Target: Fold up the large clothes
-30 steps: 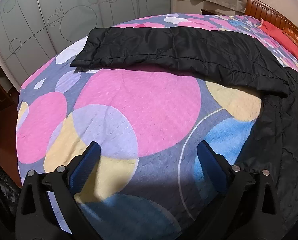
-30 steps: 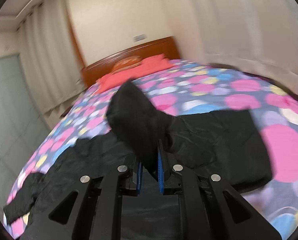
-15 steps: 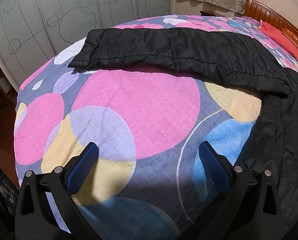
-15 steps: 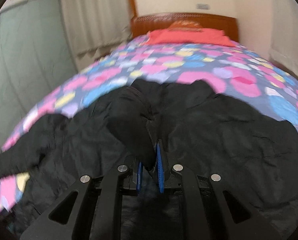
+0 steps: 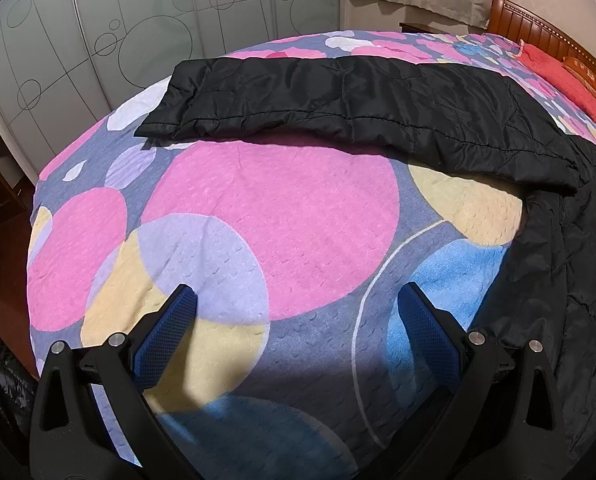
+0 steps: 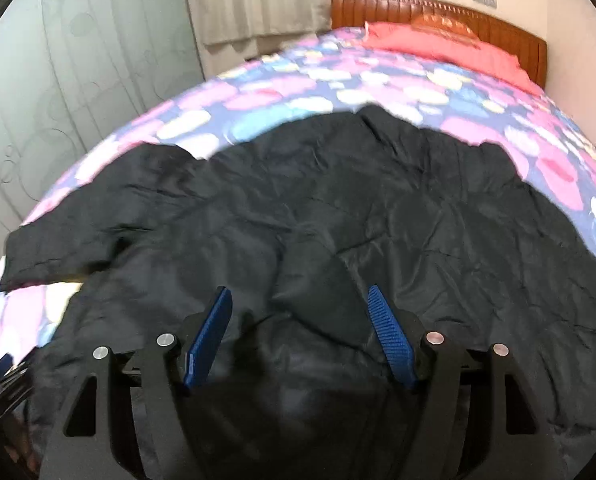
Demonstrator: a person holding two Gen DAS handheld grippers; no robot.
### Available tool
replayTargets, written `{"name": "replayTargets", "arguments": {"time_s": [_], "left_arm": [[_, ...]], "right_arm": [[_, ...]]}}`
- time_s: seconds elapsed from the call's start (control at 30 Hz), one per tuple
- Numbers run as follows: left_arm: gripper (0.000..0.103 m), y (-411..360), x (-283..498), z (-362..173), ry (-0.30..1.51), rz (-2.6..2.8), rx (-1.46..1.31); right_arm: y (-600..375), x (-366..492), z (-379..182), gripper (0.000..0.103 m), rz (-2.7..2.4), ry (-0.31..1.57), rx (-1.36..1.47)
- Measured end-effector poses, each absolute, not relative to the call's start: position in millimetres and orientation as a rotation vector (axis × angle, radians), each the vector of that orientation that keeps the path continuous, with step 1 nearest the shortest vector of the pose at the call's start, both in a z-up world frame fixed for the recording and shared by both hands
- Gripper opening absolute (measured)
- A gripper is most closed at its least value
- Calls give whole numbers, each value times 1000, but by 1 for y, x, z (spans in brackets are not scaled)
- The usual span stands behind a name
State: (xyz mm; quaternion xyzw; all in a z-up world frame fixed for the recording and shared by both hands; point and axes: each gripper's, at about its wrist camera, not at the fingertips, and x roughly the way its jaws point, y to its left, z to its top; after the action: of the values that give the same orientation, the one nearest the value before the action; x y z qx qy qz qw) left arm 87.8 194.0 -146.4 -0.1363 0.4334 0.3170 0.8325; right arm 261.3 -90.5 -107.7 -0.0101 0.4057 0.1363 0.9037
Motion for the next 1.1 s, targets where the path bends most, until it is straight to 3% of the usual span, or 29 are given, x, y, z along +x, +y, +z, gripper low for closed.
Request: {"name": "replayTargets", "arguments": {"time_s": [0.3, 0.4, 0.5, 0.6, 0.9, 1.1], "left_arm": [[101, 194, 88, -146, 918, 673, -286], [101, 194, 88, -146, 919, 673, -286], [101, 194, 90, -146, 921, 674, -280], [101, 194, 91, -146, 923, 676, -276], [101, 196, 92, -146, 924, 677, -271], [101, 195, 93, -147, 924, 676, -270]], "right_arm": [[-259, 259, -73, 69, -96, 730, 186], [-325, 271, -87, 60, -286, 745, 219], [-355, 283, -118, 58, -333, 829, 225], [-364, 290, -153, 58, -298, 886, 242], [-322, 258, -118, 58, -270, 819, 175], [-287, 265, -156, 60, -274, 907, 36]]}}
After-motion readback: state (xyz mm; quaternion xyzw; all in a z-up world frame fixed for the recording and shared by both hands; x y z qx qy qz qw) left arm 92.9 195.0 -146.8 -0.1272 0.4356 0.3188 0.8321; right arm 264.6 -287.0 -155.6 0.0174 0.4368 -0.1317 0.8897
